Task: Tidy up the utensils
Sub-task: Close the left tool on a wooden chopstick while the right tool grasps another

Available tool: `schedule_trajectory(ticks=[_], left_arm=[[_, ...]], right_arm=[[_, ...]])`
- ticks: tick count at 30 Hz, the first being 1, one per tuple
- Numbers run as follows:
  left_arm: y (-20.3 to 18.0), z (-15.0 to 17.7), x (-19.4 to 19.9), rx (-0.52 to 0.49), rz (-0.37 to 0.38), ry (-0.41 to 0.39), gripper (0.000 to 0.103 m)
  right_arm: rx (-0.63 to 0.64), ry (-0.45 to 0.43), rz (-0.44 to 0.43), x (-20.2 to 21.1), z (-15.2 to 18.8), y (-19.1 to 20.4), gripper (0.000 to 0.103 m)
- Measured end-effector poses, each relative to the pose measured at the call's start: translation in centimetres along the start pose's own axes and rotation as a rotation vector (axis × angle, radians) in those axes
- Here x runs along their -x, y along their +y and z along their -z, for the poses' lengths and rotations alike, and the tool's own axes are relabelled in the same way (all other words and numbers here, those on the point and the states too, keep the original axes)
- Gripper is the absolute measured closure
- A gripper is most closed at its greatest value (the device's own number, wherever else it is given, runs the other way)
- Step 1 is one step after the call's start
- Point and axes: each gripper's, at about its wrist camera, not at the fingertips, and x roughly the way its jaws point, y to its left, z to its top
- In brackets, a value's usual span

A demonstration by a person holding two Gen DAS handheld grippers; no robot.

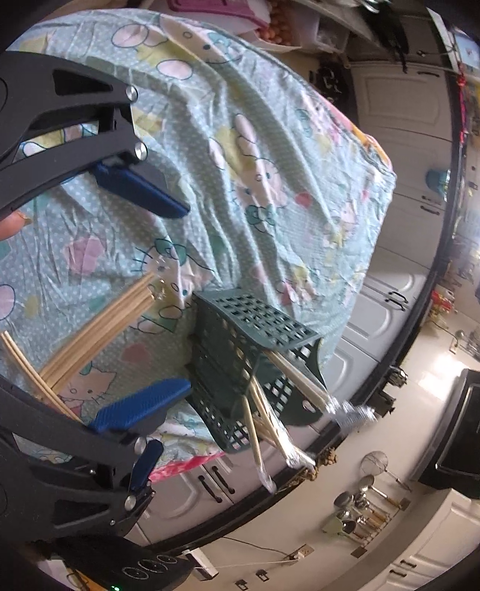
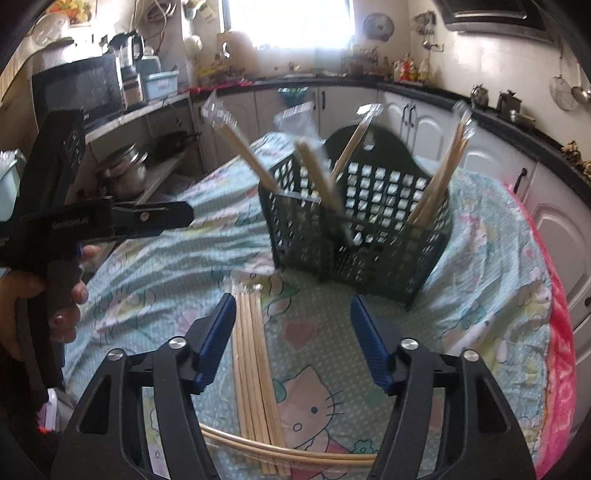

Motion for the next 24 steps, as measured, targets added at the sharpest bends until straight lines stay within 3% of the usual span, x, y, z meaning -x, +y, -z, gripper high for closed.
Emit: schedule_trajectory(ticks=[7, 10, 24], left_arm=[[1.7, 1.0, -2.2, 0.070, 0.033, 0.082, 0.056], [2.4, 1.4, -3.1, 0.103, 0.045, 0.118, 0.062], [3.5, 2.1, -7.0, 0.156, 0.064, 0.230, 0.069]], right_arm=[[0.038, 0.112, -0.049, -2.9, 1.0, 0.6, 0.067], [0.060, 0.153, -0.059, -4.0, 1.4, 1.0, 0.071], [0.101, 0.261, -0.098, -7.7, 2.0, 1.9, 0.082]])
